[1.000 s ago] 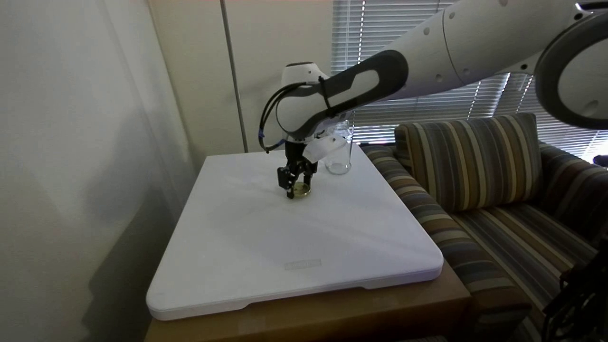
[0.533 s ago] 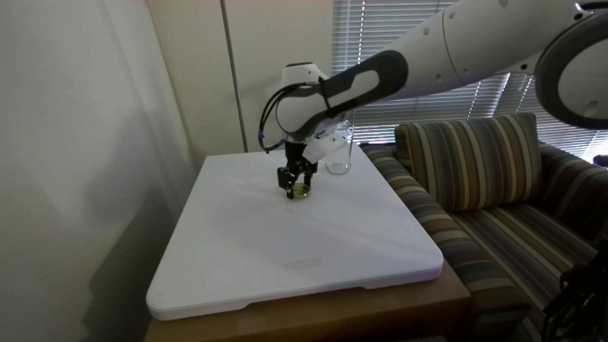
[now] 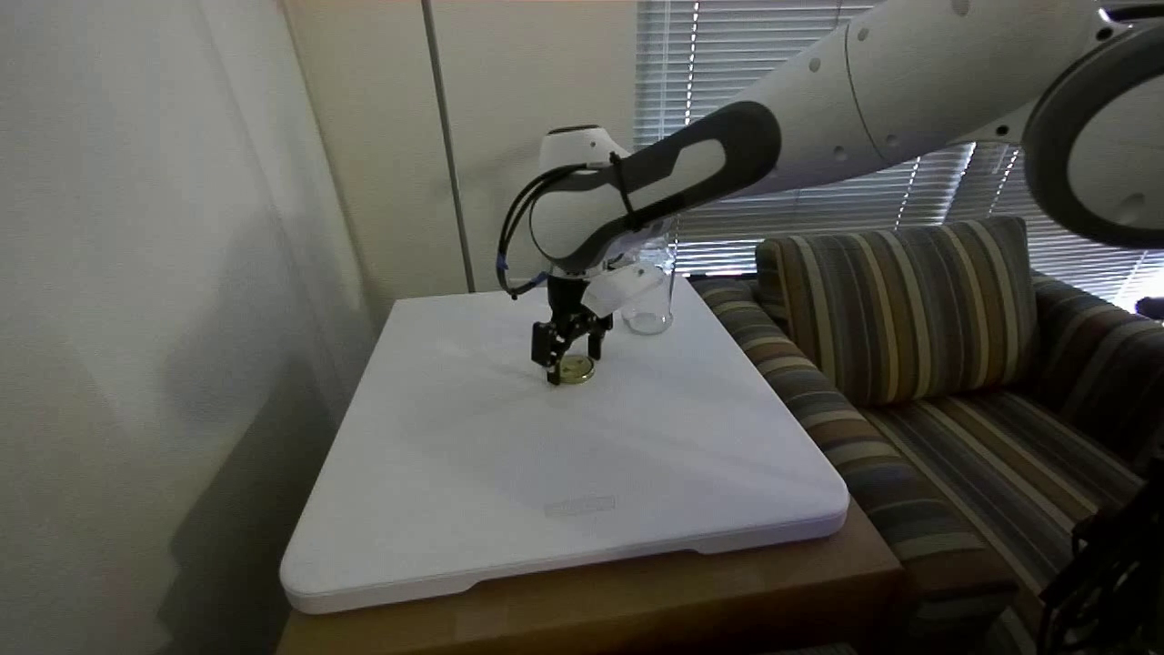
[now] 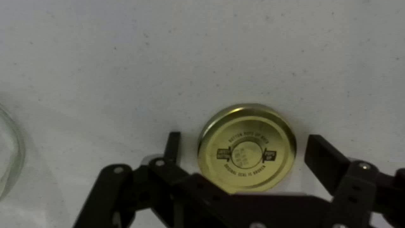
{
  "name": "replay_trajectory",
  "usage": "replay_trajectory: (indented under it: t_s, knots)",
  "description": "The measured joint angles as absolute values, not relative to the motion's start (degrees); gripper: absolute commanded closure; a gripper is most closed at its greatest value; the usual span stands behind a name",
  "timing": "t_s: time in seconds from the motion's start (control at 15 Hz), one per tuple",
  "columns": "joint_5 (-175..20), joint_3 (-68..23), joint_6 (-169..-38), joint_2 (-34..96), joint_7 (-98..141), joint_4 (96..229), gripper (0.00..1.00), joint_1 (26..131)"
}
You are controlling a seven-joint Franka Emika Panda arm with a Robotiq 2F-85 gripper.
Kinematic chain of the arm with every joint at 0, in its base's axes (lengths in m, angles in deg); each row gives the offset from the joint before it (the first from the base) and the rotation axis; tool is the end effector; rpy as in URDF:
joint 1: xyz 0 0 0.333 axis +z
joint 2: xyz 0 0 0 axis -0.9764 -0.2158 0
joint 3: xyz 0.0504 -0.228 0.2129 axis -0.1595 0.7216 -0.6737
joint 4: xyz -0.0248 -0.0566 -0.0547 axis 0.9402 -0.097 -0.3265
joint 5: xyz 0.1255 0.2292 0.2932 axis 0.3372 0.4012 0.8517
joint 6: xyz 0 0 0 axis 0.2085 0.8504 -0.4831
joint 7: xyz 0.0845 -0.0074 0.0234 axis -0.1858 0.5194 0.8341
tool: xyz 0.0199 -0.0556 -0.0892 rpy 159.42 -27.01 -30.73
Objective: Uncover the container
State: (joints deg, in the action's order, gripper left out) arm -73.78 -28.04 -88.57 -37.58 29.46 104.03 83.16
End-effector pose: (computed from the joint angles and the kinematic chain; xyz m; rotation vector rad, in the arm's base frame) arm 0.7820 0.0884 0.0572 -3.0938 -0.2285 -0.0167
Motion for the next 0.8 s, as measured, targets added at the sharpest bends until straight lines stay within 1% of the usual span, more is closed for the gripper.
replay_trajectory:
  t_s: [0.4, 0.8]
  knots:
    - [-73.7, -28.3, -88.0, -37.0, 29.6, 102.5, 0.0, 82.7]
    - [-73.6, -28.8, -85.2, -36.7, 29.9, 97.5, 0.0, 82.6]
